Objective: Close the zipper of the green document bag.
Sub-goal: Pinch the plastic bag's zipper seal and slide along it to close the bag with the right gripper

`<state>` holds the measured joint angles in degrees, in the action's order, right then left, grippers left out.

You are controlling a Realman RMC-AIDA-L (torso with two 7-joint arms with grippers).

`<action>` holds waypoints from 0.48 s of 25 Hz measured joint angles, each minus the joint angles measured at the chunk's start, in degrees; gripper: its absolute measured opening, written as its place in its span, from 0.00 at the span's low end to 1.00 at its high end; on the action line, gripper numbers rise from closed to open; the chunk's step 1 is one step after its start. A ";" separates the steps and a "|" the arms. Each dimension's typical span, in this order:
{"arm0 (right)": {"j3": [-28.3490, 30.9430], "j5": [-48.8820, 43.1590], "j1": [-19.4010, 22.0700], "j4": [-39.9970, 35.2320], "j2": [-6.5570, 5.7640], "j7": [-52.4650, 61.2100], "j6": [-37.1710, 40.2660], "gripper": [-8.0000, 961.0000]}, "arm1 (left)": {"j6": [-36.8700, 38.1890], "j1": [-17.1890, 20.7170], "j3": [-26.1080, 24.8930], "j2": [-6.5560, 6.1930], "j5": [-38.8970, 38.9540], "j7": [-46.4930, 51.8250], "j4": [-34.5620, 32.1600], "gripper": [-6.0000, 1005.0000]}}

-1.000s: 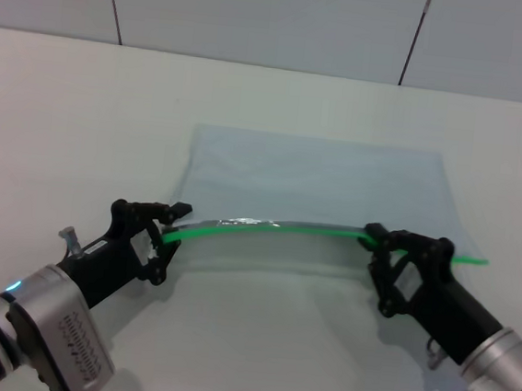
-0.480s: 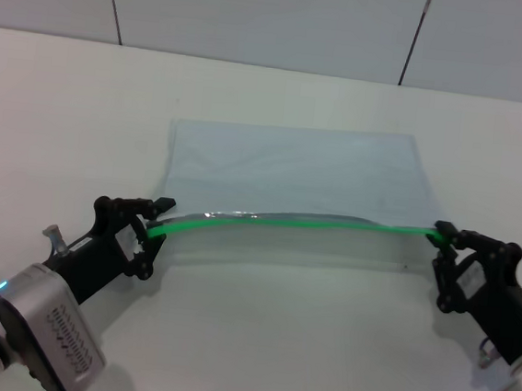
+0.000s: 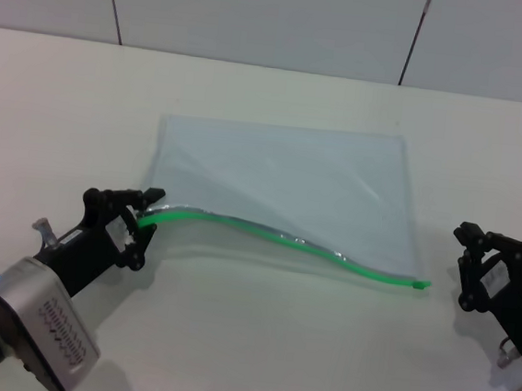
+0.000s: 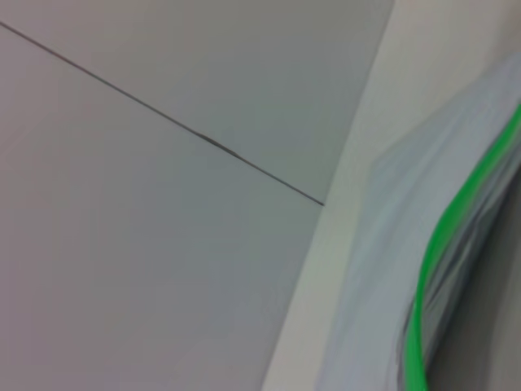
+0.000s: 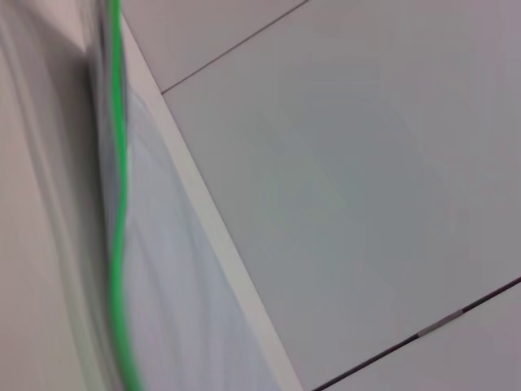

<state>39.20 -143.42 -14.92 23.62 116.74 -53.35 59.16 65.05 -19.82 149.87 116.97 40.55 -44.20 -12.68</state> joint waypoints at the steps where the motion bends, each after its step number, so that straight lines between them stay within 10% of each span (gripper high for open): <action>1: 0.01 0.00 -0.10 -0.05 0.02 0.02 0.00 0.07 | 0.63 -0.01 -0.39 0.04 0.02 0.02 0.06 0.06; 12: 0.08 0.05 -0.49 -1.36 0.17 7.06 7.55 0.09 | 3.74 -0.29 -3.37 -0.08 1.48 3.65 0.12 0.06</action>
<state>39.27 -143.37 -15.40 22.27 116.91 -46.29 66.71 68.79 -20.11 146.50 116.89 42.03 -40.55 -12.56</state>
